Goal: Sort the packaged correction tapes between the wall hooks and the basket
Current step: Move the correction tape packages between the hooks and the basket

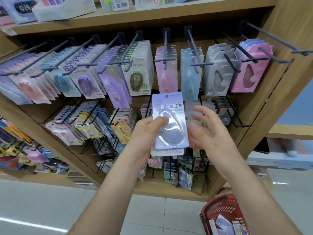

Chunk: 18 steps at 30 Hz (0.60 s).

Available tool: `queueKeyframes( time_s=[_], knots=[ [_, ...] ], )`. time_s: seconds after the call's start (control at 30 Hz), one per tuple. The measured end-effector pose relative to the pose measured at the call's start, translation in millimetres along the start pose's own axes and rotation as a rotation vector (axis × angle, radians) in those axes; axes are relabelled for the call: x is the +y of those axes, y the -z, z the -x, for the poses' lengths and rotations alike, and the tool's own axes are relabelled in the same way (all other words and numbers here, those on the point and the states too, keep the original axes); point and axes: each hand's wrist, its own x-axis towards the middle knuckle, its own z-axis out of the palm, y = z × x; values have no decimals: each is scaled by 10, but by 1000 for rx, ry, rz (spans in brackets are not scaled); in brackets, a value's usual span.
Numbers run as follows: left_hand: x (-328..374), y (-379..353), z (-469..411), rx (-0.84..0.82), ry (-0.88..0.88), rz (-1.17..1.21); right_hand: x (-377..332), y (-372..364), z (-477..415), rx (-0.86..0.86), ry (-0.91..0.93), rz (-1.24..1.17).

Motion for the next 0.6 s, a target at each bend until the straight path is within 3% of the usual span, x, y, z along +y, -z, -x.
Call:
queueKeyframes(
  time_s=[0.1,0.2,0.43,0.6],
  knots=[
    [-13,-55,27,-101,-100,-19,7,-44,-18,-123,-218,-270],
    [-69,-114,25,-129,-203,-51,7,-136,-30,-168,-161,-290],
    [-82,-2,44,166,-304,64,164,-187,-131,-240,-36,-46],
    [-202,305,140,244,-250,202,219,-426,-232,-418,-101,-131]
  ],
)
